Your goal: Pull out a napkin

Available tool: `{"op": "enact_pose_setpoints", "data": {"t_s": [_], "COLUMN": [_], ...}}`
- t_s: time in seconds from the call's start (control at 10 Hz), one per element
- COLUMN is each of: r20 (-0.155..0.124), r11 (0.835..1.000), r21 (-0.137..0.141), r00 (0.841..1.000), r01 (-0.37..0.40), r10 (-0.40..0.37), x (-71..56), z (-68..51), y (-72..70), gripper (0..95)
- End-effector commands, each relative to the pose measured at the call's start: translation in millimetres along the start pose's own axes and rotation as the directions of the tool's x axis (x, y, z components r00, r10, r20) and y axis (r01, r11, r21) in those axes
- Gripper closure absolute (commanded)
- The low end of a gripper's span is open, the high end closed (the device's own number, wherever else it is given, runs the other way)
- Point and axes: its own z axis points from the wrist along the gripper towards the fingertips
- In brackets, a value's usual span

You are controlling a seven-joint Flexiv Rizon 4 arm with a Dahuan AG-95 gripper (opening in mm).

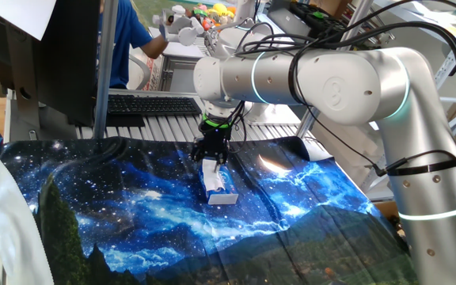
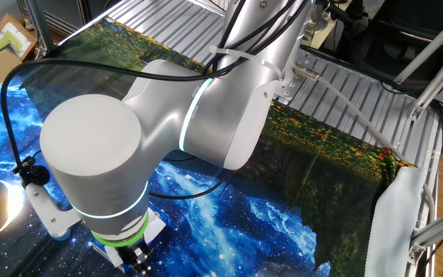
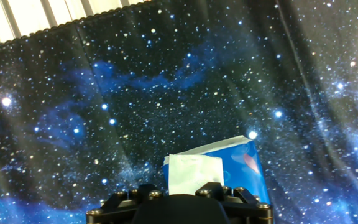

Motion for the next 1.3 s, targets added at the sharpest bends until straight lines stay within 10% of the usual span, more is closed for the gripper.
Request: {"op": "enact_pose_setpoints", "data": {"t_s": [0.1,0.6,0.7,1.0,1.1,1.3], "r20": [-0.004,-0.005,-0.005,-0.006,-0.007,-0.007], "r11": [1.000,1.000,1.000,1.000,1.000,1.000], "r21": [-0.001,-0.004,-0.004,-0.006,-0.005,-0.005], "r00": [1.000,1.000,1.000,1.000,1.000,1.000], "r01": [-0.001,-0.001,-0.002,-0.003,-0.002,-0.002], "r10": [0.001,0.001,0.002,0.003,0.002,0.002], "x": [-0.1,-0.1,-0.1,-0.1,-0.2,-0.2], "z": [0.0,0.0,0.0,0.0,0.1,0.1], "y": [0.6,0.6,0.6,0.6,0.4,0.4], "gripper": [57.0,57.0,76.0,76.0,95.0,95.0]}}
